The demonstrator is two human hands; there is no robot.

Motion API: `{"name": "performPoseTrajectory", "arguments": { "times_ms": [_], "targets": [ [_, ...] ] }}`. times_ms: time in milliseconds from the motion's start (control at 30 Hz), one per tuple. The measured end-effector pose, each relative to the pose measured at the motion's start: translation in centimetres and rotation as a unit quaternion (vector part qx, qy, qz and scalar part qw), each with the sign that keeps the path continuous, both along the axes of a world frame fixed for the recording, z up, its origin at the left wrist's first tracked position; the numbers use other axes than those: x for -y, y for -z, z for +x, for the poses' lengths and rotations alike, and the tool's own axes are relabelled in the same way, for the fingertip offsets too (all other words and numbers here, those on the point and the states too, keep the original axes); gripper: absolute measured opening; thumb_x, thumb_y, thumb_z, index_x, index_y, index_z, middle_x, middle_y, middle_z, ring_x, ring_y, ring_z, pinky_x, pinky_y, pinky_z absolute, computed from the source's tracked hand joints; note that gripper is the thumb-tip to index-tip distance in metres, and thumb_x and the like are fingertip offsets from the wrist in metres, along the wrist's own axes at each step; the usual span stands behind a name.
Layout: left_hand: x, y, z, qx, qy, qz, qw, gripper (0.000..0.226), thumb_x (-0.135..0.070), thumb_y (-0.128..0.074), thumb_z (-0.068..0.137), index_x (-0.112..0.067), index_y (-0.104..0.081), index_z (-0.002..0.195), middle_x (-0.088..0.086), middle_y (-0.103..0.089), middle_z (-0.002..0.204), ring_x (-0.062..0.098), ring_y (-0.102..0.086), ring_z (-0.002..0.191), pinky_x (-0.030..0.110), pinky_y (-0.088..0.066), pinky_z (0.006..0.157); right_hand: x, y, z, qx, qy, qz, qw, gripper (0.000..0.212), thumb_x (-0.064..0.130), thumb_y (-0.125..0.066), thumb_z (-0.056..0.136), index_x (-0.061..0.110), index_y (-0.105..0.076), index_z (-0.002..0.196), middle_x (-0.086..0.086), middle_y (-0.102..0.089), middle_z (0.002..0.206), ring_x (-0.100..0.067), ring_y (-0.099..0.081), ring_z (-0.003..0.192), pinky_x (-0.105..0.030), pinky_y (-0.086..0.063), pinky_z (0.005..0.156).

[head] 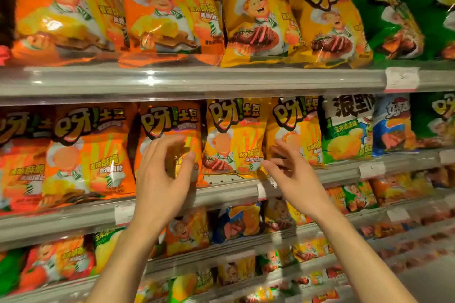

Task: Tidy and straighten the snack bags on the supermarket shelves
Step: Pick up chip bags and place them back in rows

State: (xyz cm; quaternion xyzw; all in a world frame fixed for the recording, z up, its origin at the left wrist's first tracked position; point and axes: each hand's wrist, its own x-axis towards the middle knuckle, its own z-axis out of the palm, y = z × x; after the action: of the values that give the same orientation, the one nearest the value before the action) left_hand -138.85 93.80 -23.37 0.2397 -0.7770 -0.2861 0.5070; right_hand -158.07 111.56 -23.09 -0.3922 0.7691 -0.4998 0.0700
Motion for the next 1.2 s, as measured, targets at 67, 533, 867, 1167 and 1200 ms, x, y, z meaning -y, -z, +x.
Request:
{"name": "performPoseTrajectory", "arguments": {
  "times_ms": [67, 533, 867, 1167, 1200],
  "targets": [
    [-1.6, -0.1, -0.3, -0.038, 0.06, 0.102, 0.992, 0.022, -0.026, -0.068, 0.096, -0.031, -0.064, 0.117, -0.011, -0.067, 0.11, 0.0, -0.063, 0.099, 0.018, -0.05, 0.082, -1.9, 0.5, 0.6, 0.043, 0.025, -0.032, 0.998, 0.045, 0.031, -0.065, 0.098, 0.024, -0.053, 0.142, 0.01, -0.065, 0.129, 0.013, -0.062, 0.102, -0.002, -0.047, 0.08],
    [-10.5, 7.2, -6.6, -0.071, 0.17, 0.339, 0.923, 0.024, -0.058, -0.072, 0.074, -0.037, -0.076, 0.083, 0.001, -0.075, 0.085, 0.025, -0.072, 0.083, 0.043, -0.056, 0.077, -15.7, 5.5, -2.5, 0.151, 0.142, -0.077, 0.975, 0.01, 0.02, -0.065, 0.098, 0.016, -0.072, 0.103, -0.024, -0.069, 0.101, 0.005, -0.069, 0.089, -0.007, -0.047, 0.078],
    [-22.1, 7.7, -17.3, -0.1, 0.144, 0.343, 0.923, 0.009, -0.004, -0.066, 0.094, -0.005, -0.068, 0.102, 0.0, -0.072, 0.074, 0.009, -0.067, 0.072, 0.013, -0.051, 0.066, -26.3, 6.3, -15.3, 0.234, 0.112, -0.144, 0.955, 0.01, 0.022, -0.067, 0.094, 0.017, -0.076, 0.095, -0.003, -0.078, 0.085, -0.016, -0.071, 0.076, -0.025, -0.055, 0.069],
    [-28.4, 4.8, -25.1, -0.08, 0.095, 0.324, 0.938, 0.01, -0.017, -0.066, 0.096, -0.019, -0.071, 0.104, 0.002, -0.076, 0.092, 0.007, -0.071, 0.087, 0.013, -0.053, 0.072, -32.2, 5.9, -24.8, 0.216, 0.109, -0.108, 0.964, 0.015, 0.02, -0.061, 0.1, 0.01, -0.071, 0.105, -0.011, -0.076, 0.087, -0.035, -0.069, 0.079, -0.028, -0.06, 0.064],
    [-28.3, 4.6, -25.6, -0.08, 0.092, 0.322, 0.939, 0.01, -0.019, -0.066, 0.096, -0.02, -0.071, 0.105, 0.002, -0.076, 0.094, 0.009, -0.071, 0.089, 0.016, -0.054, 0.074, -32.2, 5.6, -25.4, 0.221, 0.108, -0.11, 0.963, 0.015, 0.019, -0.06, 0.1, 0.01, -0.071, 0.104, -0.013, -0.075, 0.087, -0.033, -0.067, 0.076, -0.027, -0.06, 0.061]
  ]
}}
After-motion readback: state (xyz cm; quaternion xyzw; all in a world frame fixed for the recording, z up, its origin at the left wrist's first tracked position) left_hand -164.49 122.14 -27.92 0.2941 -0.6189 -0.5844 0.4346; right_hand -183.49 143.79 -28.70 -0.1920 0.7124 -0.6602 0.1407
